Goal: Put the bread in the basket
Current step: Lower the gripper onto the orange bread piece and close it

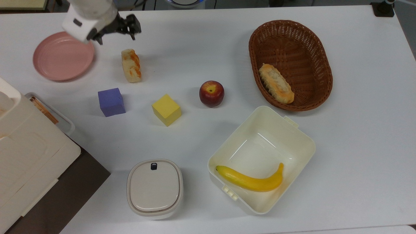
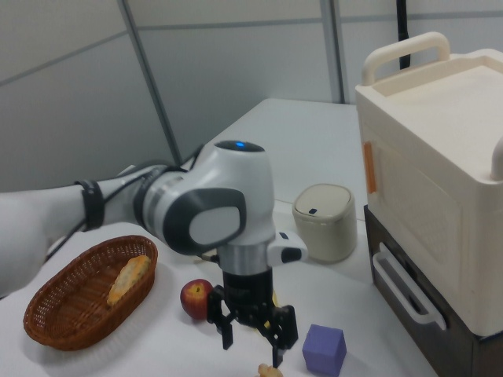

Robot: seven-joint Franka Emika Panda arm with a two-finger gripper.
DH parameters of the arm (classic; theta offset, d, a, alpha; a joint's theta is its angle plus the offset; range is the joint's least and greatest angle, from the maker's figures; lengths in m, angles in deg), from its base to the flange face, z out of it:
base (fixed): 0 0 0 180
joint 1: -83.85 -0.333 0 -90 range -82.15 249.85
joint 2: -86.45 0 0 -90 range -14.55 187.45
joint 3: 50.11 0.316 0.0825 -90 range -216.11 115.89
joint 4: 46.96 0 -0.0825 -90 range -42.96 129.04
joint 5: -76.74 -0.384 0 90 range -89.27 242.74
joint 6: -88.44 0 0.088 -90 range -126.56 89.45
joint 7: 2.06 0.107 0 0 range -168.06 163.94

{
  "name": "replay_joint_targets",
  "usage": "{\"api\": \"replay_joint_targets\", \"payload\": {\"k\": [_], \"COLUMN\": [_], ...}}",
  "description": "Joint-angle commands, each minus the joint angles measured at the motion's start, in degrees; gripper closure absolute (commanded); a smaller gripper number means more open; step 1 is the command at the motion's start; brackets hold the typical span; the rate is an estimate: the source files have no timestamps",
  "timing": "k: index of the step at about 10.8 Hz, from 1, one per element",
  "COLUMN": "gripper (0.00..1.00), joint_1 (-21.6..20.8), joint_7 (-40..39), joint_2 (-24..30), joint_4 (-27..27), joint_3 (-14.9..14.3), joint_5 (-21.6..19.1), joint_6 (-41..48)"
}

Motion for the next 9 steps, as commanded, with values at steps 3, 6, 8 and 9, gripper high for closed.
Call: {"api": "replay_joint_targets", "payload": {"k": [3,6,8,9], "gripper": [0.0,0.0,0.0,0.01], "joint_1": [-0.94,-1.29,-2.34,-2.52], "joint_7": [0.14,1.72,1.81,1.81], "joint_2": [-5.81,-8.28,-9.77,-10.39], "joint_4": [0.53,0.44,0.44,0.44], "joint_3": [-0.11,0.42,0.51,0.51], "joint_5": [0.92,1.1,1.1,1.27], "joint_6": [-3.38,-4.43,-4.43,-4.43]}}
